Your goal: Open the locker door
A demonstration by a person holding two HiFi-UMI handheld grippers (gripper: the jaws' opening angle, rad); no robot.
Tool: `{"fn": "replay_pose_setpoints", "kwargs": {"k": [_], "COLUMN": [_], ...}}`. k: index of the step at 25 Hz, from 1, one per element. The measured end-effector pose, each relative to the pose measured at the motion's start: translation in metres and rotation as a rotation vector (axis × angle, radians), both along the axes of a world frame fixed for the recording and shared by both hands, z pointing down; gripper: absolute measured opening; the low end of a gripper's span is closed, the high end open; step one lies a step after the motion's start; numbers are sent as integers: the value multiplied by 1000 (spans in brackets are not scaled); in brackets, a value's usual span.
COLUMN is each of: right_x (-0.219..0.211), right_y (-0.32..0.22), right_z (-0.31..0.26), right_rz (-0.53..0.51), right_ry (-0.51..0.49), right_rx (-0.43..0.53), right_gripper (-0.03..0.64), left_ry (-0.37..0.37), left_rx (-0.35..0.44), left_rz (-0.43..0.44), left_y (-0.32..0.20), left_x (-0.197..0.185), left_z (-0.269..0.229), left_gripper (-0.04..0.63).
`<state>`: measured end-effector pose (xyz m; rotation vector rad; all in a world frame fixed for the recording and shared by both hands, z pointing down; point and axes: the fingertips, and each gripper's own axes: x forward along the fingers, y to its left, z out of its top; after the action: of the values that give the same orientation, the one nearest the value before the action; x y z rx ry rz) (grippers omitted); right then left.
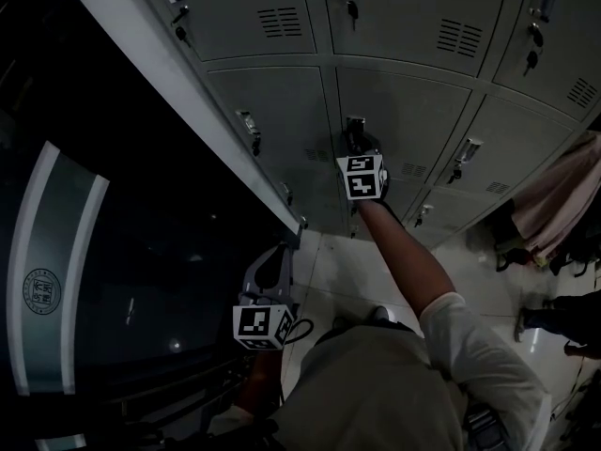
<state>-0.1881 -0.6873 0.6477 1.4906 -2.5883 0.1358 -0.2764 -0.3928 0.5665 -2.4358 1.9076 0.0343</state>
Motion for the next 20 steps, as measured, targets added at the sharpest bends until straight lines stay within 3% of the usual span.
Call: {"fn": "replay_pose_setpoints", "kwargs": {"k": [5, 20], "right_x": [3, 3], "right_y": [-3, 9], "right_z": [0, 0], "right_rz": [44, -15], "right_ry": [7, 10], "right_rx": [21, 58], "right_gripper": [66, 44], "left_ry": [20, 8], "left_rx": [0, 18], "left_rz": [-28, -16], "left_y": [3, 9], "left_x": [-14, -17], "left_z": [2, 0], "left_gripper": [67, 67]}}
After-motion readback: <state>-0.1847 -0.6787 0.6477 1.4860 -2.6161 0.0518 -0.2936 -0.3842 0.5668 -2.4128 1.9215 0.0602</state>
